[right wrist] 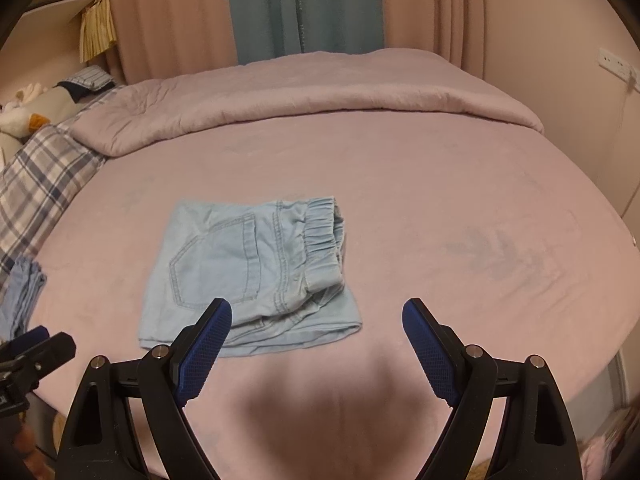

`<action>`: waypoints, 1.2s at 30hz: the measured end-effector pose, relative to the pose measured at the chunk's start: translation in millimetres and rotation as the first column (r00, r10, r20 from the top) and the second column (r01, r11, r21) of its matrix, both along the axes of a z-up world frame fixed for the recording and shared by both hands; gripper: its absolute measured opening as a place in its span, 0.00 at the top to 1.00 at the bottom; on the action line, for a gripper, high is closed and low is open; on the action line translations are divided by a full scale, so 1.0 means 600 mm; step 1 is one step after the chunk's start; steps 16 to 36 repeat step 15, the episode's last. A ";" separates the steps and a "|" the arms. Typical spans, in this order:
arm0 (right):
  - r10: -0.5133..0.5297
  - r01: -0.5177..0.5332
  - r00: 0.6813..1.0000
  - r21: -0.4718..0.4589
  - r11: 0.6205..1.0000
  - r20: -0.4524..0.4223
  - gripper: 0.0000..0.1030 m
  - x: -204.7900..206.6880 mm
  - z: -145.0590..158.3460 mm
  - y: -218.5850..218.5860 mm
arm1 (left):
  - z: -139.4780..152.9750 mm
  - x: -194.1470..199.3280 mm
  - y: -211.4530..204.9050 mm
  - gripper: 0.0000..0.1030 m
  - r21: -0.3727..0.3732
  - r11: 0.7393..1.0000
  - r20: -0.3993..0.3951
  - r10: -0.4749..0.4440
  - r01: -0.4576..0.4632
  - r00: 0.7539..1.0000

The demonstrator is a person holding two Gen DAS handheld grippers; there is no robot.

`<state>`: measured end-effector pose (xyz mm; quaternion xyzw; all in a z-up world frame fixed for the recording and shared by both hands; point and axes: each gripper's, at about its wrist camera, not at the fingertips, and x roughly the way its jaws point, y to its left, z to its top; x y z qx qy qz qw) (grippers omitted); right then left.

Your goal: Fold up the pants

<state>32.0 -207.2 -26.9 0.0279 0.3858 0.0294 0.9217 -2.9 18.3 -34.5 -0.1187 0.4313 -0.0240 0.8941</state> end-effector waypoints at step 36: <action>-0.004 0.004 1.000 -0.003 1.000 -0.003 0.16 -0.004 -0.003 0.010 | 0.008 -0.007 -0.011 0.00 0.024 1.000 0.016 -0.010 0.009 1.000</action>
